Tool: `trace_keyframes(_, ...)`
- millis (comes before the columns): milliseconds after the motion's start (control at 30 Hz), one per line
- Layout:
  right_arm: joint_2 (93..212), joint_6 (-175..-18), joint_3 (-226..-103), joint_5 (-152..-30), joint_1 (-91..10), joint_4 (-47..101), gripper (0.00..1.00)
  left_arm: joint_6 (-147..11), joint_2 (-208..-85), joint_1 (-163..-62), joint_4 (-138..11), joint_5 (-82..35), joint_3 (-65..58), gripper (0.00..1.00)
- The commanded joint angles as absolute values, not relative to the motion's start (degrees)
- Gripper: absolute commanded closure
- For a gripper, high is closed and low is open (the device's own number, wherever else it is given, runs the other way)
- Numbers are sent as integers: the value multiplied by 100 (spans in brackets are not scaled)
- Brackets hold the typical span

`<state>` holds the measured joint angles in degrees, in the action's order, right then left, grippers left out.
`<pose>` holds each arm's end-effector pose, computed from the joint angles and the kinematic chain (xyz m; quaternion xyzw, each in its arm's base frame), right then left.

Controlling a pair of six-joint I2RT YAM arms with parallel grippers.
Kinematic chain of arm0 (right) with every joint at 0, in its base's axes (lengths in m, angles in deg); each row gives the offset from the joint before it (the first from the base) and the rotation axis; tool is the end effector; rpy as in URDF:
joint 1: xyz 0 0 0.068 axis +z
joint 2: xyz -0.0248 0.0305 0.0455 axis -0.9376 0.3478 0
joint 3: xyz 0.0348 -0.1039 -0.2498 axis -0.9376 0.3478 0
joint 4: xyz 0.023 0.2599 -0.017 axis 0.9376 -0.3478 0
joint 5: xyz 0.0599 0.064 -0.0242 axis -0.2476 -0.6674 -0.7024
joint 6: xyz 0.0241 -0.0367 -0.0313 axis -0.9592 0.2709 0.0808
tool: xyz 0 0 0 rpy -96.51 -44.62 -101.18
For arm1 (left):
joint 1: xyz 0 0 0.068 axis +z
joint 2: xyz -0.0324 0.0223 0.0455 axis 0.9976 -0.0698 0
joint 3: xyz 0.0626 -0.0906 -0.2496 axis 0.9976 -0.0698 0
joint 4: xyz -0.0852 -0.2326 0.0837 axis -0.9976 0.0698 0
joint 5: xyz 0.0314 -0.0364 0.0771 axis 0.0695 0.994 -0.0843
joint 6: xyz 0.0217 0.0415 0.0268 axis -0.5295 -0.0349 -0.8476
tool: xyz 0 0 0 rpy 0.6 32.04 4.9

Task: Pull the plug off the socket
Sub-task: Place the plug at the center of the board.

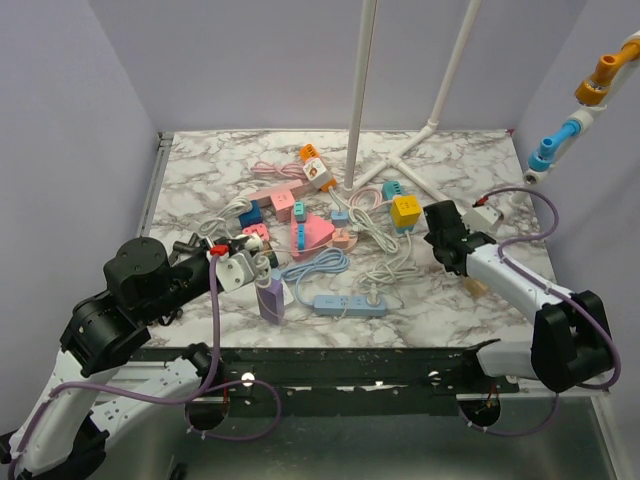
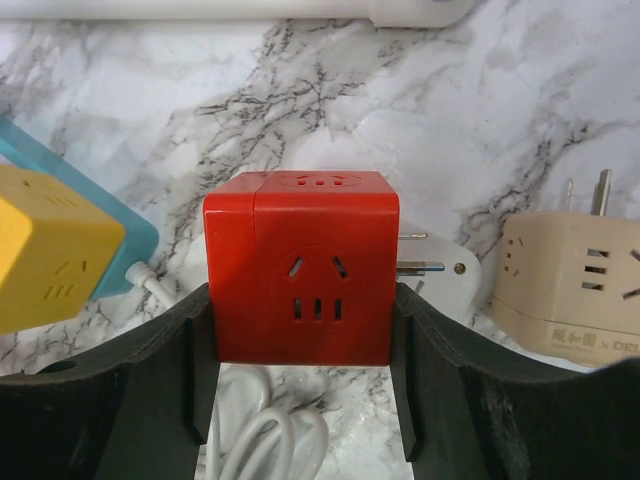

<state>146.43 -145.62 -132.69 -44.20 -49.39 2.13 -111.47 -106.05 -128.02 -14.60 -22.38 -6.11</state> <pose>0.2411 0.0650 0.2074 0.3681 0.8301 -0.0884 0.4094 0.0539 -0.0564 0.4306 0.5061 0.5914 -0.1201 0.6162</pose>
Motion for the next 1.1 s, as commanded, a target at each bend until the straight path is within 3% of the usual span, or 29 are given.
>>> trace_keyframes(0, 14695, -14415, -13522, -4099, -4982, 583, 99, -11048, -10597, -12801, -1757, -2455, -400, 100)
trace_keyframes(200, 15285, -14421, -13672, -4258, -5456, 473, 99, -11158, -10628, -12792, -1722, -2663, -330, 100)
trace_keyframes(400, 15109, -14728, -13594, -4202, -5806, -264, 92, -11139, -10649, -12760, -1954, -3323, -337, 100)
trace_keyframes(600, 14445, -14906, -13340, -4136, -5831, -661, 78, -11542, -10602, -12562, -2642, -4569, -766, 100)
trace_keyframes(667, 14300, -14801, -13316, -4251, -5831, -644, 71, -11584, -10717, -12355, -2695, -4818, -793, 100)
trace_keyframes(800, 14059, -14476, -13283, -4629, -5831, -524, 36, -11483, -10973, -11873, -2257, -4757, -609, 100)
trace_keyframes(967, 13664, -14099, -13268, -5090, -5831, -314, 24, -11638, -11131, -11458, -1665, -4727, -490, 100)
trace_keyframes(1067, 13419, -13814, -13228, -5309, -5826, -148, 10, -11832, -11074, -11337, -1409, -4785, -578, 100)
